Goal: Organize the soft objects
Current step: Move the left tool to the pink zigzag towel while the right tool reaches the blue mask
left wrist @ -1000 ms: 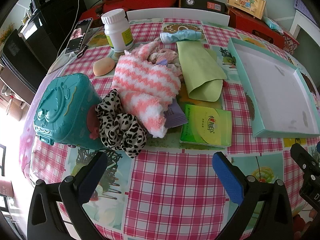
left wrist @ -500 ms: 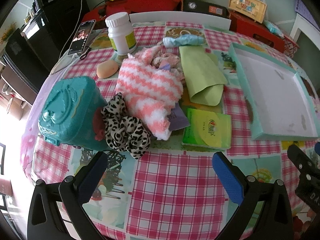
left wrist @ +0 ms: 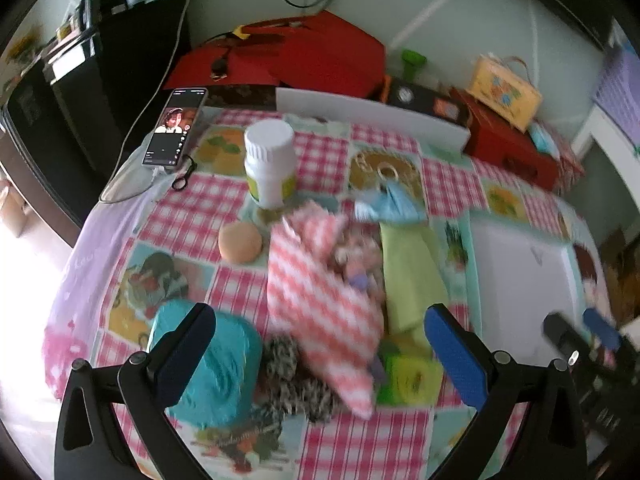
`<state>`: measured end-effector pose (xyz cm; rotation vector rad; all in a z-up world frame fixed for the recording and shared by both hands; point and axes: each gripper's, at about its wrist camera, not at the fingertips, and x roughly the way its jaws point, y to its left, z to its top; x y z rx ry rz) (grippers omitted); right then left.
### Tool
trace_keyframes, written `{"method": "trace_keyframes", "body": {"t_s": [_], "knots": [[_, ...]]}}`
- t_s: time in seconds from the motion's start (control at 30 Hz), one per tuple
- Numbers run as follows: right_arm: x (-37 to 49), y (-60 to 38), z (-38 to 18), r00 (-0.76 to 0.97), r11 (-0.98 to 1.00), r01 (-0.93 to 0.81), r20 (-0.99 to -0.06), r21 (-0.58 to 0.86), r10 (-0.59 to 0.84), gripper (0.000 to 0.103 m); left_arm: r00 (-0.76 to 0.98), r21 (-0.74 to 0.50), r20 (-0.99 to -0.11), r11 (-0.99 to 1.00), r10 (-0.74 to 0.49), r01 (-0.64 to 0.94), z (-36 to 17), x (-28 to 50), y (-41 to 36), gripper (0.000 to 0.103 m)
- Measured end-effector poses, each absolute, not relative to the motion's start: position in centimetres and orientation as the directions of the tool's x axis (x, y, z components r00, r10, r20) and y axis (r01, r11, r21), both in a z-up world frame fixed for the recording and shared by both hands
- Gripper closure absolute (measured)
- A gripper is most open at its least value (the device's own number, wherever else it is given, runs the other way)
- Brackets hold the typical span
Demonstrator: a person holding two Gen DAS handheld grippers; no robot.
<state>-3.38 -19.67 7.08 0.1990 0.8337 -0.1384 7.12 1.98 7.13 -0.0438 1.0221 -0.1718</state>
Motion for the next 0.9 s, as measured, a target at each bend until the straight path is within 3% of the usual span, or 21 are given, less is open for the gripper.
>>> {"method": "trace_keyframes", "body": {"t_s": [0.1,0.4,0.67,0.9], "knots": [[-1.5,-18.5,7.2,0.666,0.980,0.157,-0.745,0.119,-0.016,0.000,0.478,-0.162,-0.855,0.979,-0.201,0.121,6.4,8.6,1.6,0.000],[3.8,-16.6,3.9,0.592,0.994,0.078,-0.806,0.078,0.017,0.000,0.403,-0.013,-0.915,1.000,-0.010,-0.007,3.3,13.9,0.7,0.000],[6.8,-15.4,2.1,0.574,0.999,0.023,-0.819,0.022,0.005,0.000,0.386,-0.075,-0.921,0.995,-0.043,-0.069,2.3,16.5,0.6,0.000],[8.5,-14.2,0.5,0.559,1.000,-0.024,-0.829,0.019,0.029,0.001,0.347,-0.110,-0.933,0.994,-0.094,-0.028,0.4,17.6,-0.3,0.001]]}}
